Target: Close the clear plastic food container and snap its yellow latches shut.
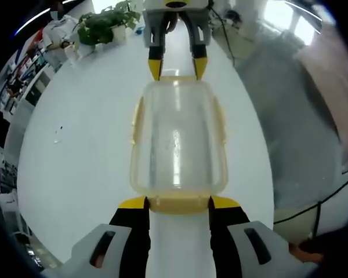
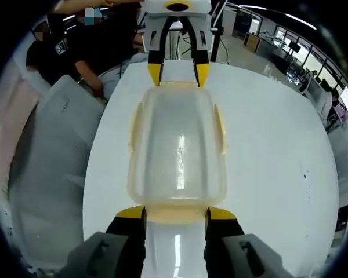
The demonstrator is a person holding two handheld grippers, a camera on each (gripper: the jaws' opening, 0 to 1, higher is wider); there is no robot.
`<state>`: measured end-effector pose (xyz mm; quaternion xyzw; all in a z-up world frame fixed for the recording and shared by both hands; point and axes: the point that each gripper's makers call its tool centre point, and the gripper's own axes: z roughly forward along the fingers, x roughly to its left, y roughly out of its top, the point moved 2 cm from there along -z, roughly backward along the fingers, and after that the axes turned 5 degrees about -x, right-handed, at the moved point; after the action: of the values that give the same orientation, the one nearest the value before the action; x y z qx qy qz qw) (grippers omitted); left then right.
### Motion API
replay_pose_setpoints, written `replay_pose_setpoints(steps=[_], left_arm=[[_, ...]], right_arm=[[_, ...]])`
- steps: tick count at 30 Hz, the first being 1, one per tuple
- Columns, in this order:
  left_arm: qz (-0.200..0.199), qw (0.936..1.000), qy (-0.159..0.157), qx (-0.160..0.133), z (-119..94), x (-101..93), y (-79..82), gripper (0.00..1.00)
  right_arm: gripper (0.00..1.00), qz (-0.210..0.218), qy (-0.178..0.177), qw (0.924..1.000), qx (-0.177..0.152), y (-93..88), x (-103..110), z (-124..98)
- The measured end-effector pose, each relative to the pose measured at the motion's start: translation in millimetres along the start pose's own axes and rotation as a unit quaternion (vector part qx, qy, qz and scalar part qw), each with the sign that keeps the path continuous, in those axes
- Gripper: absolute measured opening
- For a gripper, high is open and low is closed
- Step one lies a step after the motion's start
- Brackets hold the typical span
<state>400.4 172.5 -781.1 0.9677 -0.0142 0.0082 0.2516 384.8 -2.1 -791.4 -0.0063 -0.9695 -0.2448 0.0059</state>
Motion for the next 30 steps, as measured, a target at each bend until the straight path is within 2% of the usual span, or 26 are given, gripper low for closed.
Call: replay_pose_setpoints(steps=[10,12,30], left_arm=[[-0.012,0.9998,0.000,-0.017,13.3,-4.2,31.9,0.37],[-0.013,0.9997,-0.001,-0.019,15.3,-4.3,36.6,0.37],[0.001,0.9994,0.003,-0.036,44.3,1.1,83.4,0.37]], right_arm=[[0.37,-0.002,0.007,0.9998,0.020,-28.4,0.7,-20.8],[0.37,0.013,0.010,0.9997,0.017,-33.5,0.6,-24.3],[0.37,0.008,0.002,0.9986,0.051,-79.9,0.5,-51.4]])
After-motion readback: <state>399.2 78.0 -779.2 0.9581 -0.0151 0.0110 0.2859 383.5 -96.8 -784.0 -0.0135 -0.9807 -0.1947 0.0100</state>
